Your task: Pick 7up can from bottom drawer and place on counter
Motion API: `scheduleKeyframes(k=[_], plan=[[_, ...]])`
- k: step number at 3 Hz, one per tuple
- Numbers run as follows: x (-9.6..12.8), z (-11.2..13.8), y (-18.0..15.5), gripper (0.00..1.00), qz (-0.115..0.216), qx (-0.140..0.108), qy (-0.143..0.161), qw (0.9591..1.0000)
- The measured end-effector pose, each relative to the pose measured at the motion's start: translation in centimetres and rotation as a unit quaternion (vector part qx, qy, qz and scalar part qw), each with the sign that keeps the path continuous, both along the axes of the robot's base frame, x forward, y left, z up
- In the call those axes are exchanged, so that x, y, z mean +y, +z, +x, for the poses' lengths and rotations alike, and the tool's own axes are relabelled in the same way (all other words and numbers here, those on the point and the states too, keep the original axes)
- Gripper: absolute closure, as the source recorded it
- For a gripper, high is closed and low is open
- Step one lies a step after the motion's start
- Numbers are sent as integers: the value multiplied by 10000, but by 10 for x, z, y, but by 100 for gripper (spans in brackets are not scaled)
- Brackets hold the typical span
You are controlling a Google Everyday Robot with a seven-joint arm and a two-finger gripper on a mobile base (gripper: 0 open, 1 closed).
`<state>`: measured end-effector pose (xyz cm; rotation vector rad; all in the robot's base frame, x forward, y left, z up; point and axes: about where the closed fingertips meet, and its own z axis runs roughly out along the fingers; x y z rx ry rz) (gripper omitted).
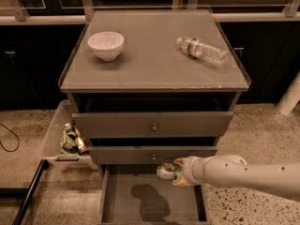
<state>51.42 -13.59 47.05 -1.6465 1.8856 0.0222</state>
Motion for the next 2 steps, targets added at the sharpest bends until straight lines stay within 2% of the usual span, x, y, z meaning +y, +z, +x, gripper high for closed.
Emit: scheduleKeyframes(k=[1, 2], plan=[[-5, -11, 49, 100, 95, -160, -22, 9998], [-2, -6, 87, 100, 579, -206, -17, 9981]])
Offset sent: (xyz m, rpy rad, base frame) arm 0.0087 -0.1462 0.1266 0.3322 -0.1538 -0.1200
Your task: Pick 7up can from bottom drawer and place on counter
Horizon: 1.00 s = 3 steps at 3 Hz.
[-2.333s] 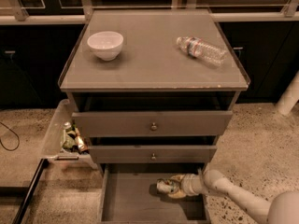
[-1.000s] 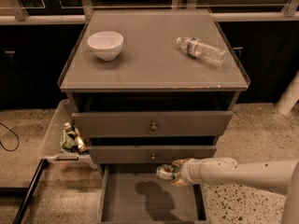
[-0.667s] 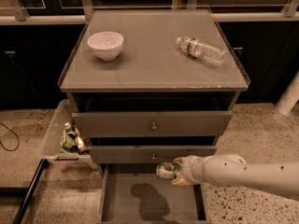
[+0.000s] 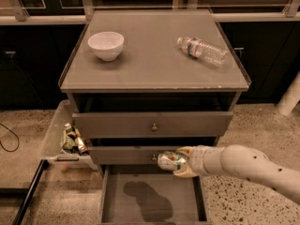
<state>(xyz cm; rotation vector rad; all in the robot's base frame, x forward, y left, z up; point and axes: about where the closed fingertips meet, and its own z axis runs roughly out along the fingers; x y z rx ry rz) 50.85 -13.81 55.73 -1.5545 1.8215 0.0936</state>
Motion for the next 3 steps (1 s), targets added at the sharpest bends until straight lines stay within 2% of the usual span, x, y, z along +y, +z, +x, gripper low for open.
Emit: scheduleKeyframes(k=[1, 2, 3], plan=[[-9, 9, 24, 100, 238, -170, 108, 9995], [-9, 9, 24, 100, 238, -170, 108, 9995], [-1, 6, 29, 100, 326, -148, 265, 9990]])
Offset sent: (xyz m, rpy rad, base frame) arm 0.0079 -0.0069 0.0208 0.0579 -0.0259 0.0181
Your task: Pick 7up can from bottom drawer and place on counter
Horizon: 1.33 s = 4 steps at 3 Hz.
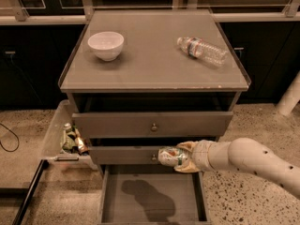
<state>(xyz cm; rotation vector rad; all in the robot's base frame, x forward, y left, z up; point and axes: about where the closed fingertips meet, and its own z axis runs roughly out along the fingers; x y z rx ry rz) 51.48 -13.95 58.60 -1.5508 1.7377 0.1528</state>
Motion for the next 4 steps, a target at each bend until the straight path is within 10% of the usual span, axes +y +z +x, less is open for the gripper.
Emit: scheduleKeyframes(k=[2, 4], plan=[[25, -4, 96, 100, 162, -506, 706, 9961], [28, 20, 212, 100, 267, -999, 793, 9915]])
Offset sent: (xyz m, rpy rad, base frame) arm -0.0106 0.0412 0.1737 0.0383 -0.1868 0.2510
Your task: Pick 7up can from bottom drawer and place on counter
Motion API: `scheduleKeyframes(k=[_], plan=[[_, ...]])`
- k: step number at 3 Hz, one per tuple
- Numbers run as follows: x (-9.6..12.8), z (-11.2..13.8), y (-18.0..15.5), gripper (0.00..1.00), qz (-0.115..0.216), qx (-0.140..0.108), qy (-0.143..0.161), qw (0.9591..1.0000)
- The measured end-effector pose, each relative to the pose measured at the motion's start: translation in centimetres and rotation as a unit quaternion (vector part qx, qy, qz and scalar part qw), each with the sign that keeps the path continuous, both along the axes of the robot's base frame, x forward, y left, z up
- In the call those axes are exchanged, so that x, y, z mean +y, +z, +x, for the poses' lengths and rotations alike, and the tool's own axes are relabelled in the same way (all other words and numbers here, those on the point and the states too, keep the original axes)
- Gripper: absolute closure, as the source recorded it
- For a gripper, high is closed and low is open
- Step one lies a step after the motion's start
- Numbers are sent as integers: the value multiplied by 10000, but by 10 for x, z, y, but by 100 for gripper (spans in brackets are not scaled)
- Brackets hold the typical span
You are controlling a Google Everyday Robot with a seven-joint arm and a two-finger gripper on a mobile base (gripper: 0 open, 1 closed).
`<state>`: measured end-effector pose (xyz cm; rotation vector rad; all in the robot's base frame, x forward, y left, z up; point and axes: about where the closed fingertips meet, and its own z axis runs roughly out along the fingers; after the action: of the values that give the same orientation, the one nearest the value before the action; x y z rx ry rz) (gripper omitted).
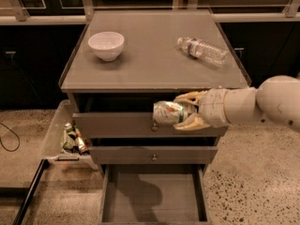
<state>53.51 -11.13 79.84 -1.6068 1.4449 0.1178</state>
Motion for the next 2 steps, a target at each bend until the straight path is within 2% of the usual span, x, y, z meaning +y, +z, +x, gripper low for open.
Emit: scheduleKeyframes(k=[1, 2], plan=[[-10, 10, 33, 100, -522, -438, -362, 9970], [-10, 17, 42, 100, -523, -628, -449, 9956]])
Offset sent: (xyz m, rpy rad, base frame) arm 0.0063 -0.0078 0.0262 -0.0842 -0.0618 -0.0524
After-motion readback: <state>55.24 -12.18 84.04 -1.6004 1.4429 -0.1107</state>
